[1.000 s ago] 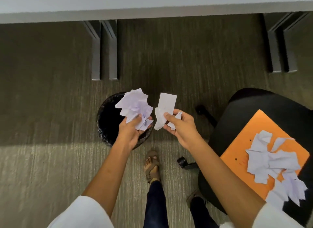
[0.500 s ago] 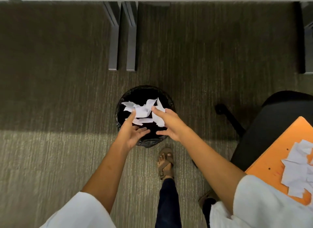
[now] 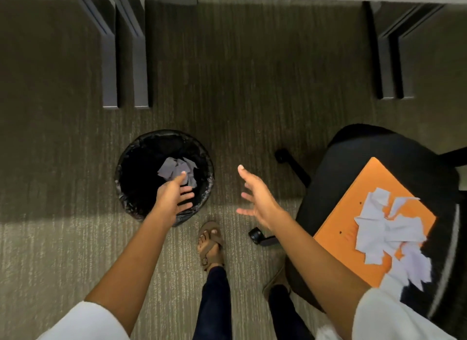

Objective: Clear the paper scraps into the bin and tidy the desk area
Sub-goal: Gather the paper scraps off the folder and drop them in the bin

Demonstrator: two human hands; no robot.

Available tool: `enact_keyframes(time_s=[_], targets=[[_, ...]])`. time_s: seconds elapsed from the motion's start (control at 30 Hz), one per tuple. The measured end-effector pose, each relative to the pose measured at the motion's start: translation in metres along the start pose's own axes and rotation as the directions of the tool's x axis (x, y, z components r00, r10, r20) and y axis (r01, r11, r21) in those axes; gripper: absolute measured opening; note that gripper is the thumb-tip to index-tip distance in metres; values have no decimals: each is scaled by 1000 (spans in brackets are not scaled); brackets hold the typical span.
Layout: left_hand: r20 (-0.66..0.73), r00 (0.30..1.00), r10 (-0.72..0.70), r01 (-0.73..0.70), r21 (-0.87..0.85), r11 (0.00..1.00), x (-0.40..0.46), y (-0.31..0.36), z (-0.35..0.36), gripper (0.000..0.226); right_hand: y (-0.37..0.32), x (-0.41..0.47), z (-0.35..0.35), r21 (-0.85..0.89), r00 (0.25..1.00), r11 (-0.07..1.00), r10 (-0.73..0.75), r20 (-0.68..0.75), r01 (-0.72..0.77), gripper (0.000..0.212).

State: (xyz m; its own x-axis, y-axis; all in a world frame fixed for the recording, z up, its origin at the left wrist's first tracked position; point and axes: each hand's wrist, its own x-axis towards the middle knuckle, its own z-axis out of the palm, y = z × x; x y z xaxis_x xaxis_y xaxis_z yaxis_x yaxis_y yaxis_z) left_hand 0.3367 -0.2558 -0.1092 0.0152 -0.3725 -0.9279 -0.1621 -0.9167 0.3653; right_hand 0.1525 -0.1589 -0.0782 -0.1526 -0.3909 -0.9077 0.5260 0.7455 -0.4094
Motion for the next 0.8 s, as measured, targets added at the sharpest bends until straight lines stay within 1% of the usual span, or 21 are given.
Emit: enact_keyframes(time_s=[0.07,0.1,0.17,0.23,0.3,0.37,0.43,0.5,0.57,0.63,0.67,0.7,0.8], targets=[[75,996,50,-61,160,985,-8,-3,44,27,1,-3,-37,-57,997,997,-49,-65,45,97],[123,989,77,-102,216,971,-13,-6,69,21,0,-5,-57,-101,992,992,-85,-96,76,93],[187,970,153,-210,340,917,-23,-11,108,19,-4,-8,-89,-214,978,967,-168,-127,138,88],[240,941,238,-326,456,828,-34,-16,142,18,-9,-14,-122,-317,957,928,-251,-143,196,84],[304,905,298,-419,514,748,-45,-22,167,14,-12,-22,-150,-399,936,887,-316,-157,233,79],[393,859,328,-507,564,652,-57,-31,192,13,-13,-33,-181,-444,913,858,-366,-179,257,72],[487,807,334,-586,598,546,-68,-40,213,18,-10,-43,-209,-479,890,837,-404,-210,266,65],[571,744,347,-668,631,393,-80,-50,235,36,-3,-55,-239,-527,852,808,-451,-265,263,60],[667,646,372,-748,650,135,-92,-58,259,61,8,-68,-271,-592,780,767,-521,-347,248,61],[764,537,359,-778,612,-138,-104,-67,282,85,23,-80,-305,-652,701,725,-583,-411,221,68],[795,503,338,-769,590,-245,-110,-73,293,95,32,-86,-322,-678,687,715,-580,-438,173,74],[818,484,312,-750,571,-333,-114,-79,303,104,39,-91,-336,-703,691,705,-555,-463,95,83],[889,419,183,-694,444,-567,-123,-107,332,122,65,-108,-381,-753,711,645,-467,-525,-132,116]])
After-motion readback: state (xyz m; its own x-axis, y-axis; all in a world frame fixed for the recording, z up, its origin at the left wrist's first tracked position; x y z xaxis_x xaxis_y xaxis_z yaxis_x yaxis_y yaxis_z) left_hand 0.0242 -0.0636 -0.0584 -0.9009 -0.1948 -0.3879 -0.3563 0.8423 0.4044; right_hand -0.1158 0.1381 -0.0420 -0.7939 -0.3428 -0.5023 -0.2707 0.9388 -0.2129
